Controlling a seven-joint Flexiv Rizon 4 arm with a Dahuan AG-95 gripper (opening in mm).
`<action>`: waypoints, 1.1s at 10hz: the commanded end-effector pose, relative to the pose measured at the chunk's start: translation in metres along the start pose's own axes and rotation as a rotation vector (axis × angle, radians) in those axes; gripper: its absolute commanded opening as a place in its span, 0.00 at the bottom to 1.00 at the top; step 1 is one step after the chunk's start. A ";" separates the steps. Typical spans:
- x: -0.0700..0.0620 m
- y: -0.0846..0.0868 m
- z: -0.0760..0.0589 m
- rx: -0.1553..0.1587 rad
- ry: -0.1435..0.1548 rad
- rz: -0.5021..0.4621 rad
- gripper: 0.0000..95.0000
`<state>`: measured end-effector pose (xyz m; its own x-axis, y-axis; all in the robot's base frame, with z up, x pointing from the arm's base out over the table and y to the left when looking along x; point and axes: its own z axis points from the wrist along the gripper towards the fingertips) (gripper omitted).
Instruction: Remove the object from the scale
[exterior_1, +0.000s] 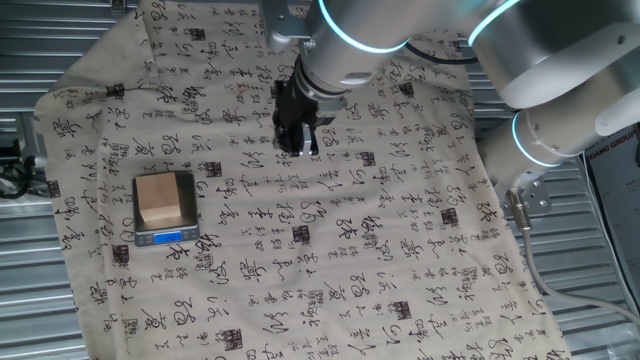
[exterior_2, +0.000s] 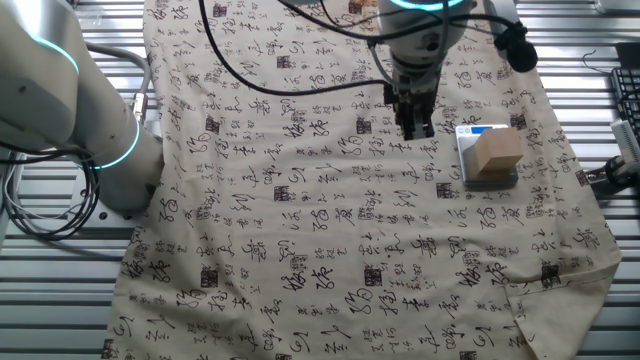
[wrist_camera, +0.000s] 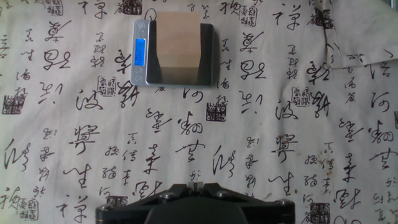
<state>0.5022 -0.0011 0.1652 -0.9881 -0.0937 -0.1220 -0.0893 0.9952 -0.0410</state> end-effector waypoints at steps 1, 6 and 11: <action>-0.007 -0.003 0.012 0.001 0.000 -0.004 0.00; -0.071 0.003 0.036 0.002 0.024 -0.007 0.00; -0.119 0.020 0.041 0.015 0.030 0.004 0.00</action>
<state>0.6249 0.0298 0.1386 -0.9917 -0.0885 -0.0935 -0.0835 0.9949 -0.0560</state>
